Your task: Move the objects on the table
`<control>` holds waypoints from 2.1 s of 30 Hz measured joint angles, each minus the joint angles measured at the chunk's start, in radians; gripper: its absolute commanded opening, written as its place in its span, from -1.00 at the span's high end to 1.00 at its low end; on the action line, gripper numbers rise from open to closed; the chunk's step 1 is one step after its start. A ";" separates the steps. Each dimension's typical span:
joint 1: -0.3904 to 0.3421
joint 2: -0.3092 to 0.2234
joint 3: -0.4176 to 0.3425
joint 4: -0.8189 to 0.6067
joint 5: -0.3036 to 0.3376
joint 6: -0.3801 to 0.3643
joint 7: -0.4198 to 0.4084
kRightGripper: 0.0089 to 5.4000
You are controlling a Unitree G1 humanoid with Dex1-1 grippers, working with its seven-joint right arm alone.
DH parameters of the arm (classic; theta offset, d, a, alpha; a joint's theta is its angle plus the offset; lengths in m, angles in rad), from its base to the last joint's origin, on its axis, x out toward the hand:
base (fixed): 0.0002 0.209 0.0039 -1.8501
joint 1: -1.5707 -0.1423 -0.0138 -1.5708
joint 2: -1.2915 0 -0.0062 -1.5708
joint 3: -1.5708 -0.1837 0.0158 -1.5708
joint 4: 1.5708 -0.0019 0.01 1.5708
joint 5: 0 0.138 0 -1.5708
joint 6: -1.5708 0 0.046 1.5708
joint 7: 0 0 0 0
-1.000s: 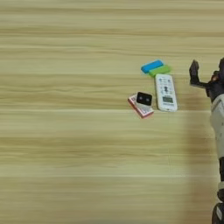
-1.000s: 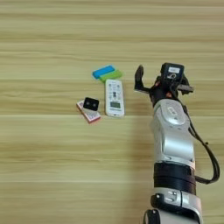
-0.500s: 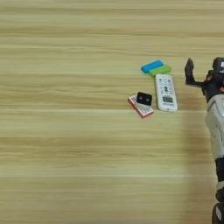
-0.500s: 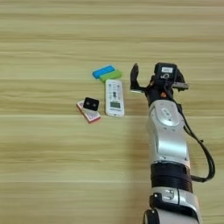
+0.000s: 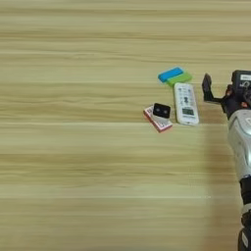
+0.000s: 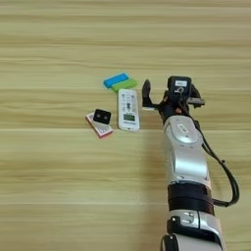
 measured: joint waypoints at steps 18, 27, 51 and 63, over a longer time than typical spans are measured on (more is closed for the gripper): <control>0.000 0.000 -0.001 -0.001 0.000 -0.002 -0.001 -0.99; 0.000 -0.001 -0.001 -0.001 0.000 -0.005 -0.001 -0.99; 0.000 -0.001 -0.002 -0.001 -0.007 -0.012 -0.001 -0.99; 0.000 -0.001 -0.002 -0.001 -0.006 -0.012 0.002 -0.99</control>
